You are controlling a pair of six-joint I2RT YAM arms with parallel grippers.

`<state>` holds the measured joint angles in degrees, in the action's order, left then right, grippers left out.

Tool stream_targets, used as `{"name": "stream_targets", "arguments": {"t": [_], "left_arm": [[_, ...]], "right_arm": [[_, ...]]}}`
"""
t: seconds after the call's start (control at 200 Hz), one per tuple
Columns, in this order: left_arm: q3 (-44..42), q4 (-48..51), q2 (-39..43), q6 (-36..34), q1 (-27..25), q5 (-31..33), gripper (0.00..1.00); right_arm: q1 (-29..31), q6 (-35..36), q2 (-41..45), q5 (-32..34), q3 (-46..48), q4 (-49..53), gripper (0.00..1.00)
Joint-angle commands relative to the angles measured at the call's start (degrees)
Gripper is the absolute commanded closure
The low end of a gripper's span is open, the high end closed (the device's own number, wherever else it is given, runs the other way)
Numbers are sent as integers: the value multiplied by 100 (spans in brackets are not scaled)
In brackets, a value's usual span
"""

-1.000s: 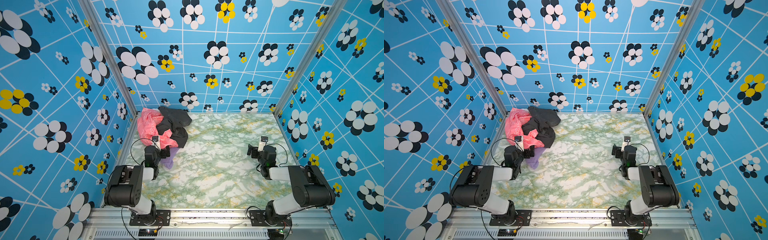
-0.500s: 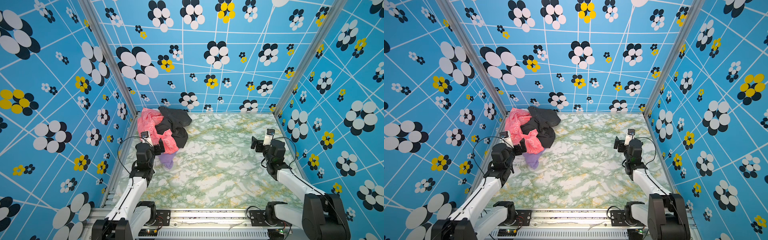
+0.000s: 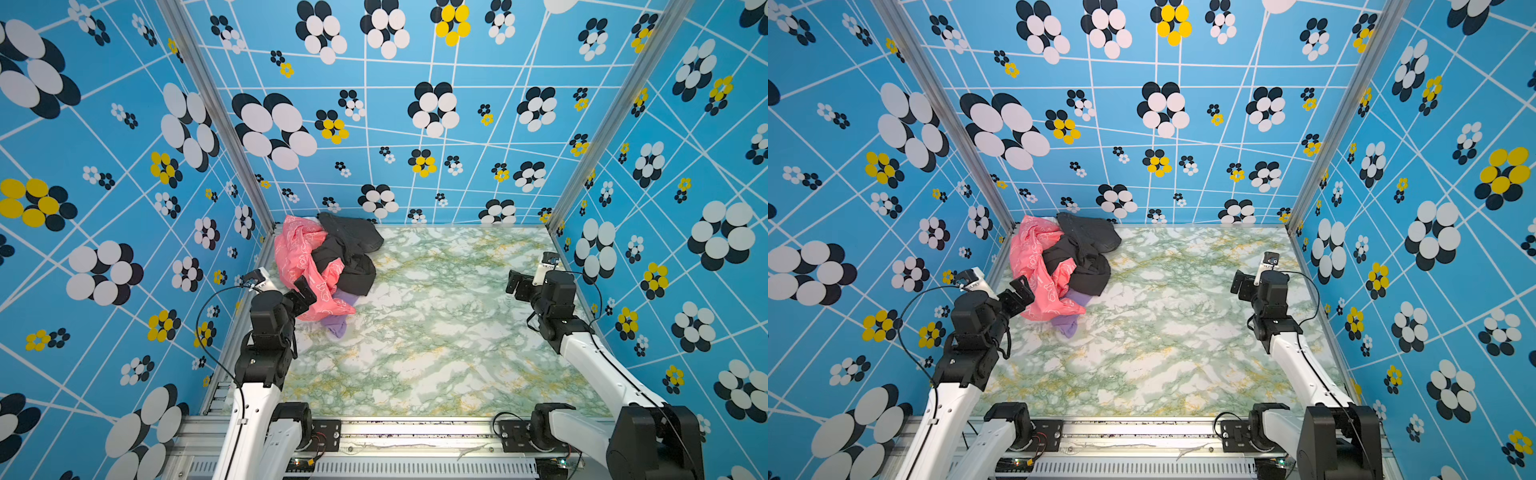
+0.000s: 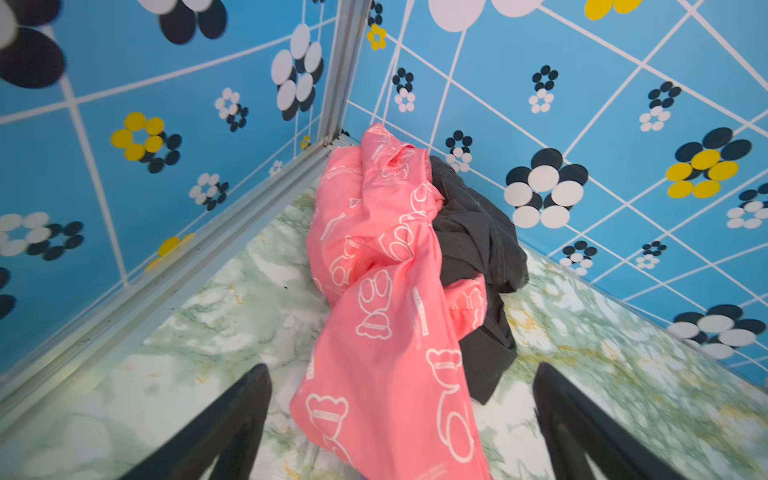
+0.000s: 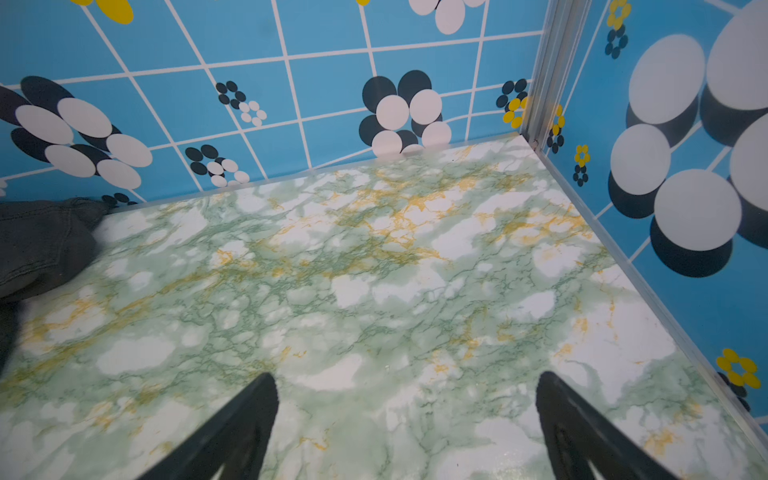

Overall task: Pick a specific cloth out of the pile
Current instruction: 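Reach the left gripper down to the lavender shirt under the pink shirt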

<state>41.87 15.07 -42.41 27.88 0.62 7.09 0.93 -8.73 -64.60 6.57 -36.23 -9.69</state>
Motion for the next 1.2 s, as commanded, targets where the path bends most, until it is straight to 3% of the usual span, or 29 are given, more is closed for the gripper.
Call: {"name": "stream_targets", "arguments": {"t": [0.0, 0.28, 0.545, 0.755, 0.91, 1.199], "left_arm": [[623, 479, -548, 194, -173, -853, 1], [2042, 671, -2500, -13, -1600, -1076, 1], [2124, 451, -3890, 502, -2285, -1300, 1], [1836, 487, -4478, 646, -2240, -1358, 1], [1447, 804, -4584, 692, -1881, -1307, 1], [326, 1224, -3463, 494, -886, -931, 1]], "right_arm": [[-40, -219, 44, -402, -234, 231, 1], [-46, -409, 95, -815, -328, 401, 1], [-44, -537, 253, -945, -271, 563, 1], [-40, -559, 239, -1052, -244, 635, 1], [-42, -657, 116, -1164, -284, 627, 1], [-39, -793, -135, -1298, -367, 610, 1]]}}
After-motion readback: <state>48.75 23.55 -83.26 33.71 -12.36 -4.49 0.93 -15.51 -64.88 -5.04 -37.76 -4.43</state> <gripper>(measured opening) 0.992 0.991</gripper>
